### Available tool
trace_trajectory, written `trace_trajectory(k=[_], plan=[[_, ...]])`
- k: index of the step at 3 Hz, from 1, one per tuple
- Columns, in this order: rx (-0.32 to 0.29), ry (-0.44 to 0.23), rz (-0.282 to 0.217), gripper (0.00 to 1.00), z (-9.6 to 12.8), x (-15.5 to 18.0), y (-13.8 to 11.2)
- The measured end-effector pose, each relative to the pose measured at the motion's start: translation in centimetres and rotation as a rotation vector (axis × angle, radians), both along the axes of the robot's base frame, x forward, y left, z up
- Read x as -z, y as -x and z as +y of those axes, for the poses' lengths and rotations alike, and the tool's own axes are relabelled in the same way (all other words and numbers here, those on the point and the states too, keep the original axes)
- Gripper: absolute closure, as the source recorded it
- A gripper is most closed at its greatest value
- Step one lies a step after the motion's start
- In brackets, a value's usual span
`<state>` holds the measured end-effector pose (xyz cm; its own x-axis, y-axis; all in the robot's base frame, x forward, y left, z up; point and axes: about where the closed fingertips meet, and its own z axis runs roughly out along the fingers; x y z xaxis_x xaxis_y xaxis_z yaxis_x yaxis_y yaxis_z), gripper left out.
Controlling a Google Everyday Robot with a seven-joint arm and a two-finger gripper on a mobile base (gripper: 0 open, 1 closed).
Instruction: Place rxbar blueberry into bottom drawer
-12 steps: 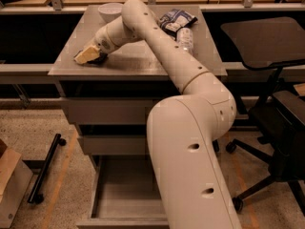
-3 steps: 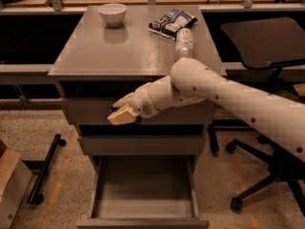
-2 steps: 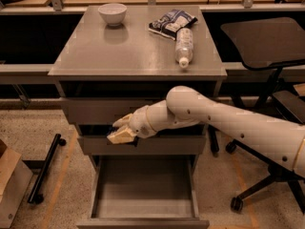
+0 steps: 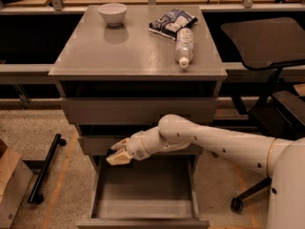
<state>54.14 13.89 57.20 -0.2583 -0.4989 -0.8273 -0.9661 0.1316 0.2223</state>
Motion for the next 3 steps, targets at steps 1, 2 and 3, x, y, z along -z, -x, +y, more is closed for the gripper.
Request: trace_trajectory(k=[1, 2, 3], plan=[[0.000, 0.000, 0.000, 1.00, 0.0, 0.0, 0.0], [-0.009, -0.012, 0.020, 1.00, 0.8, 2.1, 0.7], [-0.023, -0.002, 0.069, 1.00, 1.9, 7.0, 1.5]])
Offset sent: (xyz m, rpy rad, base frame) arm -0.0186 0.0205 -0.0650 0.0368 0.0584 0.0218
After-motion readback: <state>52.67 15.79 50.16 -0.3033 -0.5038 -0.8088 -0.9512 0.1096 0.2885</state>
